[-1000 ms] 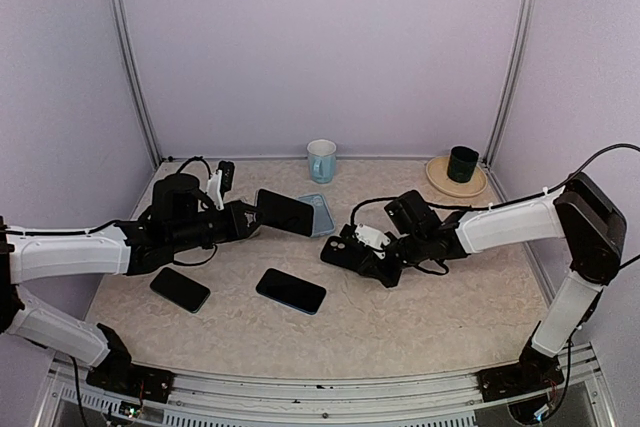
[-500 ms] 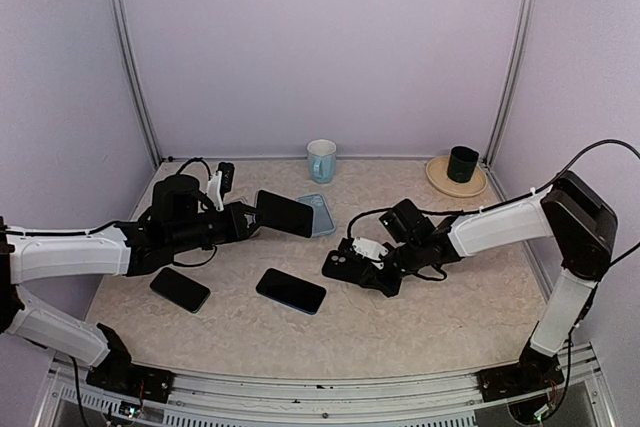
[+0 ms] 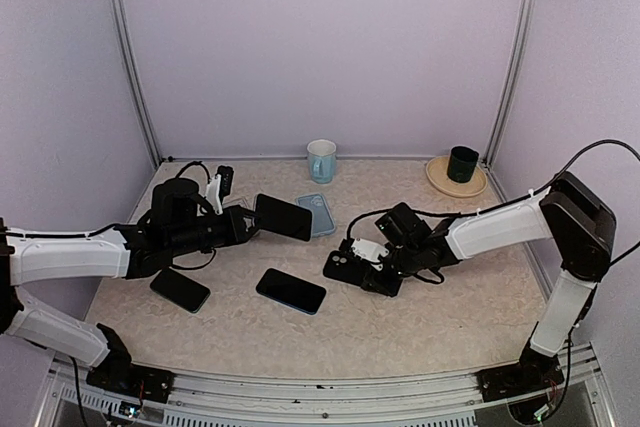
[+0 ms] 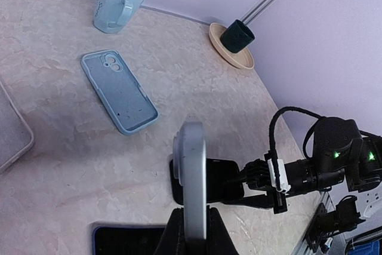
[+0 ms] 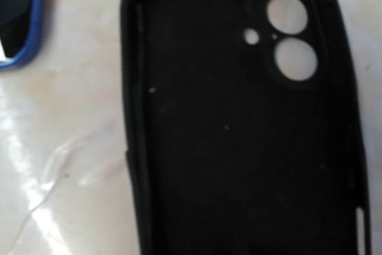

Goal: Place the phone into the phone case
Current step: Place the phone case at the center of the board, then pass from the right arm to the left

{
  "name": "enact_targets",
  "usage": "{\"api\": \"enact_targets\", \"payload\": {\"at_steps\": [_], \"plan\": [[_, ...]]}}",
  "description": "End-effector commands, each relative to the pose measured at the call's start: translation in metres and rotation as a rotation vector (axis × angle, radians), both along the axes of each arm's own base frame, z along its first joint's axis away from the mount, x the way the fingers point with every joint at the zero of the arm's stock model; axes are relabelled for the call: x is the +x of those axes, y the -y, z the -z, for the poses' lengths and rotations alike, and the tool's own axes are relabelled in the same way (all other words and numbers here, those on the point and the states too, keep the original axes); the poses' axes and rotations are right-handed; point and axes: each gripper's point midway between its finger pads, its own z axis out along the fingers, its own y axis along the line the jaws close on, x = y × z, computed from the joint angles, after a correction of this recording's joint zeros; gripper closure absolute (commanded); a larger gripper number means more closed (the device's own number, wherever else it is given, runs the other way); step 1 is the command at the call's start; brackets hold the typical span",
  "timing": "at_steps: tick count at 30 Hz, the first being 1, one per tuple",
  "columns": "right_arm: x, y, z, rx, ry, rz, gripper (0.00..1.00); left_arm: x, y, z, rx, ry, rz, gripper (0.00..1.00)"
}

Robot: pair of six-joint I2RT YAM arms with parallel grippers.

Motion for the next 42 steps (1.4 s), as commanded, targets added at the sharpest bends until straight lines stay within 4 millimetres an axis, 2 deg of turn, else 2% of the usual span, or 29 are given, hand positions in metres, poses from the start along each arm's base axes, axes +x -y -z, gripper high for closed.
{"api": "enact_targets", "payload": {"at_steps": [1,6,11,16,20,25,30,34,37,42], "plan": [[0.007,0.018,0.003,-0.086,0.043,0.097,0.64,0.003,0.005,-0.035,-0.095,0.087,0.013,1.00],[0.021,0.030,-0.003,-0.126,0.115,0.167,0.58,0.004,0.009,-0.035,-0.106,0.080,0.028,1.00],[0.022,0.023,-0.022,-0.072,0.133,0.156,0.48,0.004,0.011,-0.034,-0.108,0.073,0.034,1.00],[0.021,0.016,-0.050,-0.007,0.148,0.152,0.25,0.004,0.011,-0.036,-0.109,0.078,0.037,1.00],[0.023,0.010,-0.087,0.089,0.190,0.163,0.01,0.005,0.014,-0.038,-0.113,0.082,0.045,1.00],[0.031,0.015,-0.135,0.226,0.294,0.253,0.00,0.003,0.020,-0.043,-0.136,0.093,0.075,1.00],[0.029,0.027,-0.175,0.395,0.368,0.341,0.00,-0.004,0.026,-0.051,-0.177,0.121,0.122,1.00],[0.036,0.046,-0.186,0.480,0.373,0.509,0.00,-0.009,0.031,-0.060,-0.207,0.152,0.155,1.00],[0.034,0.042,-0.188,0.513,0.312,0.507,0.00,-0.015,0.037,-0.067,-0.234,0.178,0.190,1.00],[0.019,0.029,-0.210,0.687,0.222,0.449,0.00,-0.023,0.047,-0.076,-0.269,0.211,0.242,1.00]]}}
